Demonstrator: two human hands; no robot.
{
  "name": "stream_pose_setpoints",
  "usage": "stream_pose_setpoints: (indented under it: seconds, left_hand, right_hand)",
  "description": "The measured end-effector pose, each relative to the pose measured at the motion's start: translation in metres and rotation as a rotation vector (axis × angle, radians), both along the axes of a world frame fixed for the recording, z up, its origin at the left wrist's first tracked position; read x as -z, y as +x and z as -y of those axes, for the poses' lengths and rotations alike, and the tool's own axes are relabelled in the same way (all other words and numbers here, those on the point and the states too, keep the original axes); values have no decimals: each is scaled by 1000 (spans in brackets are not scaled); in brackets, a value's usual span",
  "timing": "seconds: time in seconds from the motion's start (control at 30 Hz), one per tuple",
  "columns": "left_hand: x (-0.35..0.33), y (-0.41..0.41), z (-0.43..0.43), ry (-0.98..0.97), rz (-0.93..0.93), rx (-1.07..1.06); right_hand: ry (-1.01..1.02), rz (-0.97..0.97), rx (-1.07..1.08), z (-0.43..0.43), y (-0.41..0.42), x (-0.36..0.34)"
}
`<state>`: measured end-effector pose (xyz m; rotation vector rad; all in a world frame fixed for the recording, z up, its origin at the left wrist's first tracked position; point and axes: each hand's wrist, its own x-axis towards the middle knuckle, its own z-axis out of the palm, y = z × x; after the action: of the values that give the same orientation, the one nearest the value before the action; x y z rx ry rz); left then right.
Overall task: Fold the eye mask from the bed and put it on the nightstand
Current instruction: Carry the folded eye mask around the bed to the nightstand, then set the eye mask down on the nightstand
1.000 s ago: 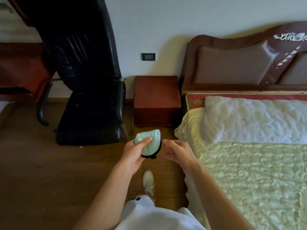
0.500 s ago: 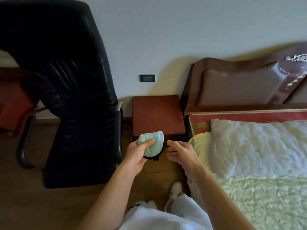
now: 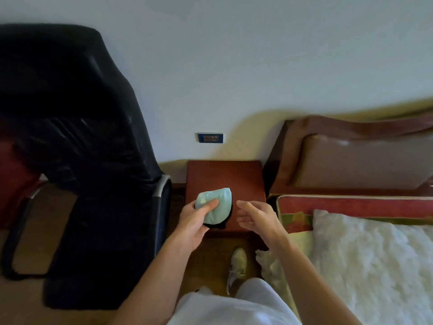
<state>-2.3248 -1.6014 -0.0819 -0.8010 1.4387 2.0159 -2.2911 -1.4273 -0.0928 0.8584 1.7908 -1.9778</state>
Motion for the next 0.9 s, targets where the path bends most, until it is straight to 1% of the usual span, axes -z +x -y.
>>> stream_pose_setpoints:
  seconds: [0.1,0.3,0.53,0.73,0.83,0.9]
  left_hand:
    - [4,-44,-22,-46,-9,-24]
    - [15,-107,-47,-16,-10,-30]
    - [39,-130,-54,73,61,-73]
    - [73,-137,-47,38,107,-47]
    - [104,-144,-43,34,121,-29]
    - [134,-152,-43,3,118,1]
  right_hand:
    - [-12,1,-23,-23,-45,4]
    - [-5,7,-65,-46,-107,17]
    - [22,66,-95,-45,-136,43]
    - [28,119,-50,-45,-142,69]
    - [91,123,15,-47,-146,99]
    - [219,113,1,-49,-149,127]
